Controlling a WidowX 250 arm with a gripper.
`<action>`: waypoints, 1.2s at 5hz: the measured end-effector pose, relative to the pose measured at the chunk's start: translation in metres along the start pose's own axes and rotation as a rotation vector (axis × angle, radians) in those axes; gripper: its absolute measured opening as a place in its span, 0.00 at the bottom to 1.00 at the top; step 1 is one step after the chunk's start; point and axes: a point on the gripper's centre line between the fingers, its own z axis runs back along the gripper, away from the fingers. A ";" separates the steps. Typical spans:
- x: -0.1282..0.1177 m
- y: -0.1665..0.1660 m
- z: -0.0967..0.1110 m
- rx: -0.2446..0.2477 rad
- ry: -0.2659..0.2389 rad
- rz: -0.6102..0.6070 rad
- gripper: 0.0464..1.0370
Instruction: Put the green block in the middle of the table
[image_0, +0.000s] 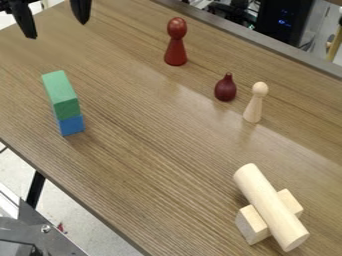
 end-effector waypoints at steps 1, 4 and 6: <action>-0.004 0.002 -0.006 0.016 0.020 -0.006 0.96; 0.001 0.004 -0.039 0.065 0.046 -0.009 0.96; 0.000 0.007 -0.056 0.093 0.048 -0.032 0.96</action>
